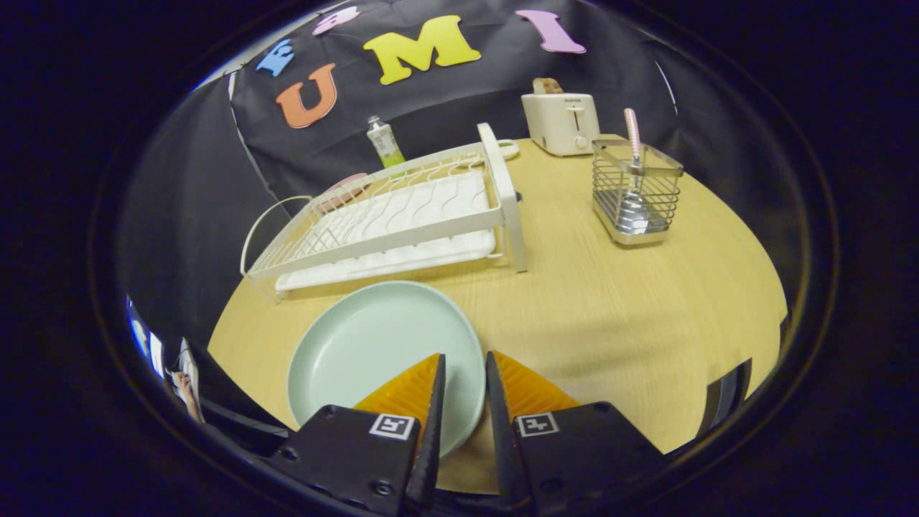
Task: Take the plate from the dish rack, then take the spoon from the basket and place it into the plate.
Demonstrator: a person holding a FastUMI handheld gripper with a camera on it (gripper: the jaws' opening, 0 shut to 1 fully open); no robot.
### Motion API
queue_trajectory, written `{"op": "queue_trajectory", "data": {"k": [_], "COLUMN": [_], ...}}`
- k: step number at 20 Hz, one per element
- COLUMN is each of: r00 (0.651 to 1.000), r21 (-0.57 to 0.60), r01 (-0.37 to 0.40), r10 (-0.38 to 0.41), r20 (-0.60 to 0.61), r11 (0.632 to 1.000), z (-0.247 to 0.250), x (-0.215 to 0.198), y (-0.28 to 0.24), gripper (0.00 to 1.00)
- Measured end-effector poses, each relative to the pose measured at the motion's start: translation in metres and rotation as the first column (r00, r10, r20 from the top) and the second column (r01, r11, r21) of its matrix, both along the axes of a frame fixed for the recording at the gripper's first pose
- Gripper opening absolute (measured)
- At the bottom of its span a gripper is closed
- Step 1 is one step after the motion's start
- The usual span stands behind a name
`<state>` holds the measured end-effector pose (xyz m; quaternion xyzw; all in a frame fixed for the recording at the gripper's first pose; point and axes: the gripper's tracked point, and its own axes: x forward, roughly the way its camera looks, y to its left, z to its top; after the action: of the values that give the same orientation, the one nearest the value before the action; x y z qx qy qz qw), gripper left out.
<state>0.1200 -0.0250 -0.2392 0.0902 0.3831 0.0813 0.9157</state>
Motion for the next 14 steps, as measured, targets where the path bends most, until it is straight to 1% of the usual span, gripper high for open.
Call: {"op": "queue_trajectory", "data": {"k": [2,4,6,7,9,11,14], "r00": [1.0,1.0,0.996,0.992,0.982,0.967,0.934], "r21": [0.024,0.014,-0.004,-0.01,-0.046,-0.089,-0.126], "r01": [-0.009,0.001,0.021,0.039,0.078,0.135,0.183], "r10": [0.009,-0.002,-0.02,-0.037,-0.069,-0.112,-0.132], "r20": [0.004,0.03,0.087,0.123,0.176,0.229,0.331], "r11": [1.0,1.0,1.0,0.999,0.996,0.987,0.975], "z": [0.007,0.018,0.039,0.052,0.077,0.103,0.136], "x": [-0.002,-0.002,0.001,0.002,0.008,0.018,0.041], "y": [0.001,-0.008,-0.021,-0.031,-0.052,-0.076,-0.103], "gripper": [0.39,0.42,0.48,0.57,0.8,0.86,0.95]}}
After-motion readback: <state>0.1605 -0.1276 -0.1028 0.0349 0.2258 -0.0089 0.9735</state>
